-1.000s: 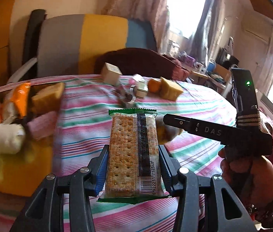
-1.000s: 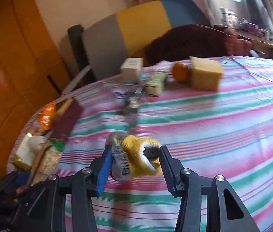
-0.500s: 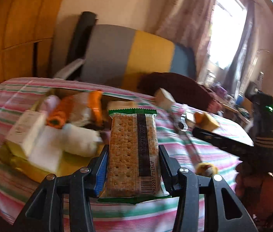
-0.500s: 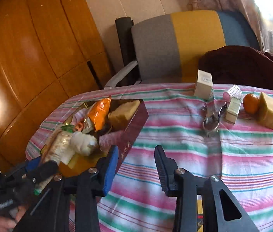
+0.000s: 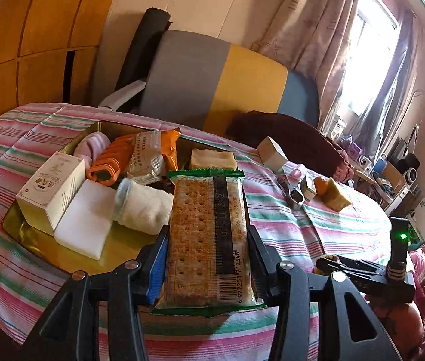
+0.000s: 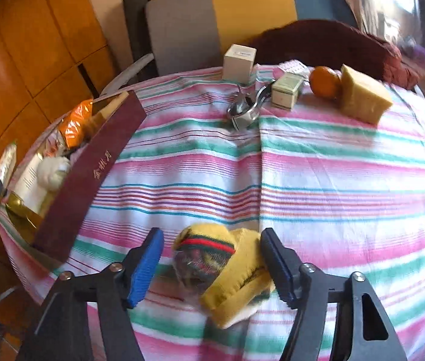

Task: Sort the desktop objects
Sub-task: 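Open both tools to release the crackers and cap into the tray, then move both tools back toward the remaining items on the cloth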

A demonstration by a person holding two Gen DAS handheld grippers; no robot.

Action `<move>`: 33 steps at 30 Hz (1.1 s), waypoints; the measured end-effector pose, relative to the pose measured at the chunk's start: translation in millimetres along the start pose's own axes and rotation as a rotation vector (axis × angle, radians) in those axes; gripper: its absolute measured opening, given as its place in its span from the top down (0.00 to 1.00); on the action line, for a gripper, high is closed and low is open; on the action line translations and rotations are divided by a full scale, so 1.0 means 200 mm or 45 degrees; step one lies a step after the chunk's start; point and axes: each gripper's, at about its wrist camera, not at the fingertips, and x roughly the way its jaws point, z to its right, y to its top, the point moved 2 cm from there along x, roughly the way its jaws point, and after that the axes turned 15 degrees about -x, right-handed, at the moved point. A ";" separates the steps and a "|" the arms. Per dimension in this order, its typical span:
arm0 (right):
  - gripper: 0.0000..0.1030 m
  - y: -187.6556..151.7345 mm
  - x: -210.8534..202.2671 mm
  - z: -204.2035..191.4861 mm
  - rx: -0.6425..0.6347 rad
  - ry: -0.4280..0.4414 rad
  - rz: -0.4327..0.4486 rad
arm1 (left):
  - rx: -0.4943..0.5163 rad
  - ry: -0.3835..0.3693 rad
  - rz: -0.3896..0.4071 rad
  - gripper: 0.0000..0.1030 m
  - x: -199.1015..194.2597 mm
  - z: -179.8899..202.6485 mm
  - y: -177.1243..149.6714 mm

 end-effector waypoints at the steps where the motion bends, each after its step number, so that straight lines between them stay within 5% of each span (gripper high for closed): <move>1: 0.51 0.00 0.00 0.00 -0.019 -0.012 -0.007 | 0.010 0.007 0.001 0.53 -0.01 0.00 0.00; 4: 0.67 0.04 -0.04 0.00 -0.033 0.013 0.031 | 0.022 0.027 0.014 0.53 -0.02 -0.01 0.02; 12: 0.68 0.33 -0.18 -0.25 -0.078 0.248 0.228 | -0.046 0.086 -0.028 0.53 0.01 -0.13 0.11; 16: 0.68 0.47 -0.17 -0.44 -0.141 0.355 0.268 | -0.083 0.106 -0.139 0.53 0.10 -0.17 0.13; 19: 0.62 0.54 -0.12 -0.58 -0.143 0.463 0.266 | -0.177 0.085 -0.303 0.49 0.19 -0.20 0.13; 21: 0.45 0.57 -0.09 -0.63 -0.116 0.490 0.253 | -0.238 0.086 -0.340 0.45 0.20 -0.22 0.14; 33: 0.23 0.45 -0.11 -0.57 -0.012 0.458 0.279 | -0.271 0.151 -0.208 0.42 0.13 -0.27 0.15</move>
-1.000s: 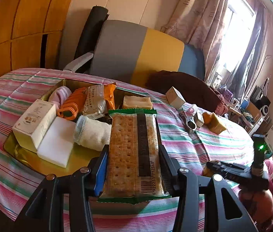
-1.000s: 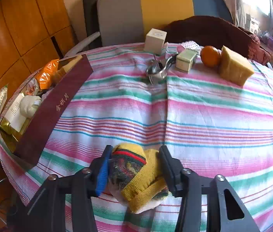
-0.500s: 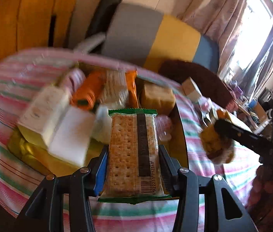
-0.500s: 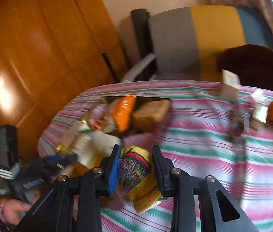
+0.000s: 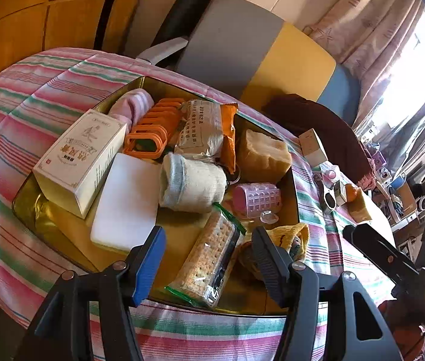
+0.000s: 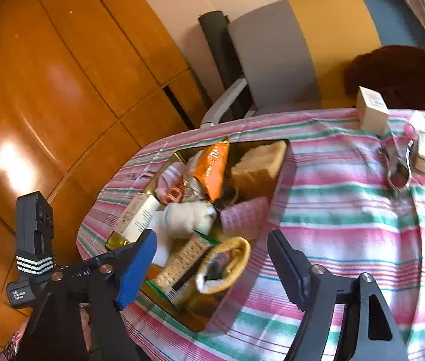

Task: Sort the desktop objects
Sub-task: 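Move both tools back toward the remaining items on the cloth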

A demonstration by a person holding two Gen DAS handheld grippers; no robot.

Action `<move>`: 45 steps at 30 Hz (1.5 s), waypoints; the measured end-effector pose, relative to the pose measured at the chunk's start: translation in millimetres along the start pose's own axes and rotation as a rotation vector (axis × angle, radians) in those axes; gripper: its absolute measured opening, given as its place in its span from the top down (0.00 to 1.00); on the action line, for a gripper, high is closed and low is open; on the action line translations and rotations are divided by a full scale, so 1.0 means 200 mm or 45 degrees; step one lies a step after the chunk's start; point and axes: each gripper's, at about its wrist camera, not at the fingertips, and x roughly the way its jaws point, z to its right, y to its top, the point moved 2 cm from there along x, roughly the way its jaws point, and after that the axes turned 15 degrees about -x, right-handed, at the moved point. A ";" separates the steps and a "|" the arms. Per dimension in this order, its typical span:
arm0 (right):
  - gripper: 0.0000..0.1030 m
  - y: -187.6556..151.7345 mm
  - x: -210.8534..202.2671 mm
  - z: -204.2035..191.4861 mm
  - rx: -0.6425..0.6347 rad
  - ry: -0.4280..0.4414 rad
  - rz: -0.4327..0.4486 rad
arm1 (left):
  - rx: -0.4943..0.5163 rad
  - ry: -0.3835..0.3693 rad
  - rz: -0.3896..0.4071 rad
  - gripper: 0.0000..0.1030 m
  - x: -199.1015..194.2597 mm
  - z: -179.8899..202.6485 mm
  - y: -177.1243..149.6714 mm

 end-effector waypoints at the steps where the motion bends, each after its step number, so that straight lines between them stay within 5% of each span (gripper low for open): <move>1: 0.23 -0.01 -0.01 0.01 -0.010 -0.016 0.004 | 0.003 0.001 0.006 0.42 0.00 0.00 0.00; 7: 0.13 0.03 -0.17 -0.01 -0.169 -0.192 0.146 | 0.065 0.005 0.047 0.42 -0.02 0.08 -0.03; 9: 0.00 0.05 -0.25 -0.03 -0.244 -0.329 0.245 | 0.092 0.002 0.058 0.42 -0.03 0.11 -0.05; 11: 0.00 0.05 -0.30 -0.05 -0.334 -0.502 0.332 | 0.118 -0.001 0.062 0.42 -0.03 0.15 -0.06; 13: 0.00 0.03 -0.28 -0.04 -0.387 -0.583 0.302 | 0.138 -0.003 0.051 0.42 -0.02 0.19 -0.07; 17: 0.00 -0.10 -0.17 0.14 -0.220 -0.550 0.064 | 0.188 -0.020 0.035 0.42 -0.02 0.29 -0.13; 20: 0.01 -0.20 -0.18 0.28 -0.065 -0.522 0.024 | 0.244 -0.030 0.022 0.42 -0.01 0.38 -0.19; 24: 0.08 -0.30 -0.23 0.46 0.013 -0.649 -0.037 | 0.315 -0.049 -0.013 0.42 0.03 0.50 -0.26; 28: 0.14 -0.39 -0.34 0.70 0.205 -0.675 -0.008 | 0.407 -0.076 -0.057 0.41 0.09 0.65 -0.35; 37: 0.13 -0.42 -0.57 1.17 0.329 -0.818 0.043 | 0.609 -0.122 -0.227 0.41 0.35 0.95 -0.58; 45: 0.11 -0.21 -0.56 1.45 0.317 -0.849 0.122 | 0.651 -0.109 -0.298 0.41 0.44 1.03 -0.69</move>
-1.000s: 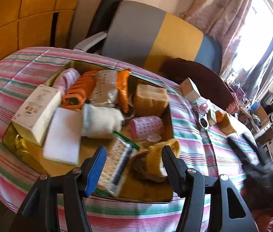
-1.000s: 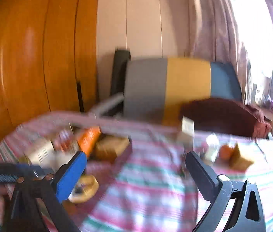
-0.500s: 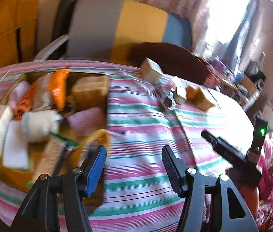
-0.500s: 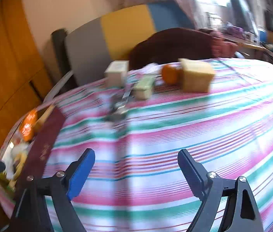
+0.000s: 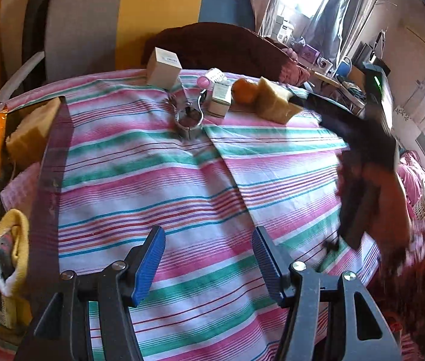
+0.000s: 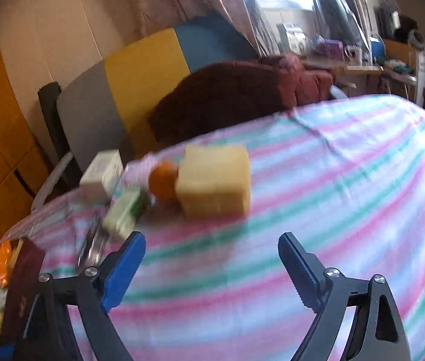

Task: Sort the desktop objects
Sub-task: 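Move both tools back toward the remaining items on the cloth, then grasp the green-and-white medicine box with the left tool while the right tool grasps the beige foam sponge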

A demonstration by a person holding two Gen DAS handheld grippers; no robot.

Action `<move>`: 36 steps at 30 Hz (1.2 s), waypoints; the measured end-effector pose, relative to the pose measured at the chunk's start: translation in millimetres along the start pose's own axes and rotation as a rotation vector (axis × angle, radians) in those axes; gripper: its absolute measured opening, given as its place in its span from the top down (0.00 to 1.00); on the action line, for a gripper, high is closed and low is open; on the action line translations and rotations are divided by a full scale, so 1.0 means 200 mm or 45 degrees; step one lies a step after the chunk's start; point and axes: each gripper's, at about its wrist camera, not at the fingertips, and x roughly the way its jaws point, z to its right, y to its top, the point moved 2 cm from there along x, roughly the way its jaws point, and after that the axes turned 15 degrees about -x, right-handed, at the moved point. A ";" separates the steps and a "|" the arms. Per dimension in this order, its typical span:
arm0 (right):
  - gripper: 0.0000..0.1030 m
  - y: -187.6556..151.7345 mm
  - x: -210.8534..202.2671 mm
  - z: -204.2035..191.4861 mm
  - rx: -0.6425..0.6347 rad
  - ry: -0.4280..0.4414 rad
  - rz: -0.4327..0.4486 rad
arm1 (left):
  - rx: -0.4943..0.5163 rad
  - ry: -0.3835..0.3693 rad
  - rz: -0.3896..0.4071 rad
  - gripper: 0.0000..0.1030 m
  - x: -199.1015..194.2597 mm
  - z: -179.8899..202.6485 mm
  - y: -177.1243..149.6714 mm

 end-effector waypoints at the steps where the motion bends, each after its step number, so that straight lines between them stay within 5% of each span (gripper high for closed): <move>1: 0.10 0.04 0.03 0.00 -0.005 -0.004 0.014 | -0.002 0.002 0.001 0.41 0.00 0.00 0.00; 9: 0.06 0.17 0.30 0.05 -0.006 -0.036 -0.062 | -0.067 0.035 -0.020 0.41 0.03 -0.06 0.01; 13: 0.28 0.16 0.39 0.05 -0.061 0.017 -0.115 | -0.065 0.046 -0.020 0.41 0.07 -0.04 0.05; 23: 0.31 0.00 0.19 0.15 0.039 0.040 -0.051 | 0.014 0.006 0.001 0.41 0.31 0.21 0.33; 36: 0.28 -0.11 0.14 0.28 0.228 0.117 0.006 | 0.171 0.127 0.035 0.43 0.71 0.46 0.76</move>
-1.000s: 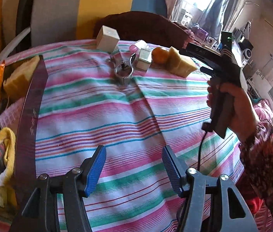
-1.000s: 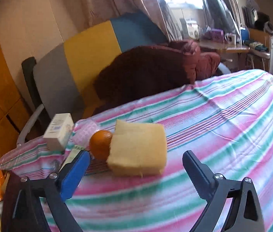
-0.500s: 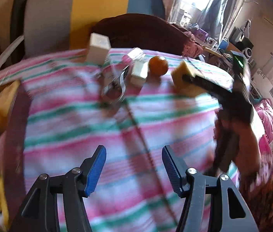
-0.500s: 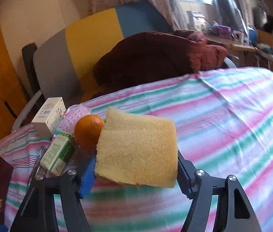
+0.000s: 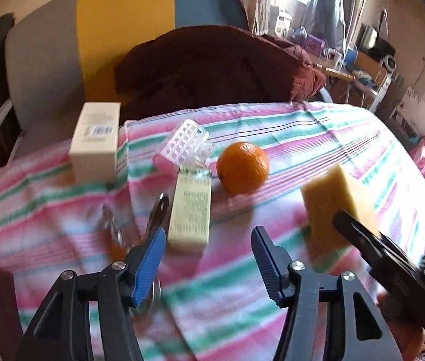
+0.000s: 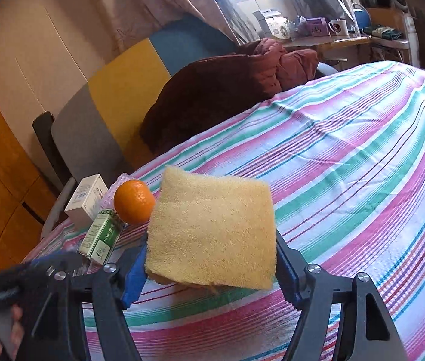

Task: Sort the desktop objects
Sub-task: 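Grasp the green-and-white medicine box with the left tool while the right tool grasps the beige foam sponge, then carry the medicine box and foam sponge over the gold tray with both tools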

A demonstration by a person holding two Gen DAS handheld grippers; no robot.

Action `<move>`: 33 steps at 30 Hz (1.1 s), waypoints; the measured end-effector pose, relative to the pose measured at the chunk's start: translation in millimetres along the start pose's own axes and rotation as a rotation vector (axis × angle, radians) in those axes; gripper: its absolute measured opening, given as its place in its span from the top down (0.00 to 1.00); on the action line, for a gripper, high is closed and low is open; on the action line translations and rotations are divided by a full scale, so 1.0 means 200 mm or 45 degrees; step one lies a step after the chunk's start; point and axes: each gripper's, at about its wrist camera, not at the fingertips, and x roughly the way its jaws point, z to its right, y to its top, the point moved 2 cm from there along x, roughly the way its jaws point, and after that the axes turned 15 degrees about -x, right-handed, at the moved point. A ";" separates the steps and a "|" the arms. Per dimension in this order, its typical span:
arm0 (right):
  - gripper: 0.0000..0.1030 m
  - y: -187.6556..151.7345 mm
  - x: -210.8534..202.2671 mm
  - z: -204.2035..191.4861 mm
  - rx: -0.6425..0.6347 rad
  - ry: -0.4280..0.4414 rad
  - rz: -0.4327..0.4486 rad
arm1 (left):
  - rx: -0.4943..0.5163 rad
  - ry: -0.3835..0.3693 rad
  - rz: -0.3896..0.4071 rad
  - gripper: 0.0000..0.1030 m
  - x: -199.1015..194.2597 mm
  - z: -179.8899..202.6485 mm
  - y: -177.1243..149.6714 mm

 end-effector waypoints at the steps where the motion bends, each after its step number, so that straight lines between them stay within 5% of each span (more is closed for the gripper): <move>1: 0.27 0.00 0.01 0.01 0.009 0.011 -0.007 | 0.012 0.025 0.004 0.43 0.03 0.00 0.02; 10: 0.25 -0.02 0.04 0.03 0.040 0.054 -0.028 | 0.219 0.099 -0.045 0.71 0.19 0.07 0.02; 33: 0.27 -0.03 0.00 -0.01 -0.012 -0.013 -0.032 | 0.139 0.068 0.023 0.71 -0.05 0.07 -0.38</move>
